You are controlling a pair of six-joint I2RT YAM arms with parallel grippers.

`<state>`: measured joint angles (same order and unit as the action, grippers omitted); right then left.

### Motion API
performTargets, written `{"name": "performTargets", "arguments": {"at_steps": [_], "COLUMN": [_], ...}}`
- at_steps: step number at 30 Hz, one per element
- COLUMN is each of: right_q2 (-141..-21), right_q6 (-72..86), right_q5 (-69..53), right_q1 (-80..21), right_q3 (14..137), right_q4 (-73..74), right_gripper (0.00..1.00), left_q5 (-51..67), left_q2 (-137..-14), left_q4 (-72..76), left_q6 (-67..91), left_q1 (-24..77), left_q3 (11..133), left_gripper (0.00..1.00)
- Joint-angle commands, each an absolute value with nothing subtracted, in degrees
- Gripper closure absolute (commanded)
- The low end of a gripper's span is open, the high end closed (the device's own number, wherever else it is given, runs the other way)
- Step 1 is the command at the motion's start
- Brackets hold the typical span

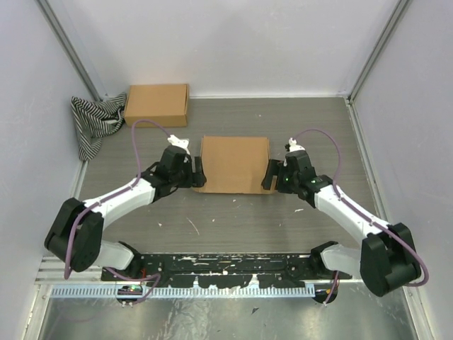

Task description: Fold the paper box

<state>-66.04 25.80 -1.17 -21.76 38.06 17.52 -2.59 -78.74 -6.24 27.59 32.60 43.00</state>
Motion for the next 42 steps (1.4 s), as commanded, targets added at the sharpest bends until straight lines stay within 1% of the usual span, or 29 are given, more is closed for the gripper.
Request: {"name": "performTargets", "arguments": {"at_steps": [1, 7, 13, 18, 25, 29, 34, 37, 39, 42], "right_q2": [-68.6, -71.4, -74.2, -75.1, -75.3, -75.2, -74.7, -74.3, -74.2, -74.0], "right_q6": [24.3, 23.7, 22.9, 22.9, 22.8, 22.8, 23.1, 23.4, 23.5, 24.1], "right_q5": [-2.5, -1.9, -1.3, -1.3, -2.8, -4.4, -4.3, -2.3, 0.4, 5.1], "right_q1": [-22.8, -24.3, -26.4, -27.1, -27.5, -27.6, -27.6, -27.6, -27.6, -27.6], "right_q3": [41.2, 42.0, 42.7, 42.6, 42.6, 42.5, 42.6, 42.8, 42.8, 42.7], "right_q4": [14.3, 14.1, 13.8, 13.5, 13.4, 13.2, 13.3, 14.0, 14.4, 14.8], "right_gripper": [0.13, 0.14, 0.15, 0.18, 0.21, 0.25, 0.27, 0.27, 0.25, 0.19], "left_q5": [-2.0, -2.9, -1.4, 0.9, 5.3, 7.0, 7.0, 6.2, 3.8, -0.9], "left_q2": [-80.7, -81.1, -81.9, -82.3, -83.1, -83.3, -82.6, -82.7, -82.7, -82.4], "left_q4": [-6.4, -7.2, -7.6, -6.7, -6.9, -7.5, -7.5, -7.9, -8.6, -10.6], "left_q6": [25.4, 24.4, 24.9, 25.4, 26.1, 26.5, 26.8, 26.6, 26.5, 26.2], "left_q1": [33.6, 33.8, 34.2, 34.5, 35.0, 35.1, 35.2, 35.2, 35.3, 35.2], "left_q3": [45.7, 45.2, 44.4, 43.9, 44.7, 45.0, 44.5, 44.5, 44.6, 44.8], "left_gripper": [0.19, 0.19, 0.21, 0.23, 0.32, 0.37, 0.40, 0.39, 0.33, 0.27]}}
